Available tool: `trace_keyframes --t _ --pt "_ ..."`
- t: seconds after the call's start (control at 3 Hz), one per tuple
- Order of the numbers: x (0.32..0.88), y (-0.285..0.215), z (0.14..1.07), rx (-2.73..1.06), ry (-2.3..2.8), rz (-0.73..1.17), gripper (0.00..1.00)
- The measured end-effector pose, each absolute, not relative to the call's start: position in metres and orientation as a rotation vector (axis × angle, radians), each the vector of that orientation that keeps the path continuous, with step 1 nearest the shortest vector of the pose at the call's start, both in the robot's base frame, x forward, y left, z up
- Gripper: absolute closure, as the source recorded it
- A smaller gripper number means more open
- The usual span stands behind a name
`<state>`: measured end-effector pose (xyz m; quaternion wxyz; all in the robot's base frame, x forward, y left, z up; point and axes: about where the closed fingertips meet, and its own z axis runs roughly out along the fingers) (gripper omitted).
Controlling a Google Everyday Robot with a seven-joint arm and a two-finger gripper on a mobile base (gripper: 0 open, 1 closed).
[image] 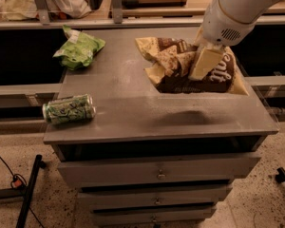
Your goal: Move brown chip bag near green can
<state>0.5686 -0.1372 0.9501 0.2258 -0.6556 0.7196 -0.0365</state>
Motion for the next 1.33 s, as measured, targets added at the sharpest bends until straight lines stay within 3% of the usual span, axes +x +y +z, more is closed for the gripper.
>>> trace_keyframes --t 1.33 --pt "0.530 -0.068 0.914 -1.833 1.987 0.010 1.00"
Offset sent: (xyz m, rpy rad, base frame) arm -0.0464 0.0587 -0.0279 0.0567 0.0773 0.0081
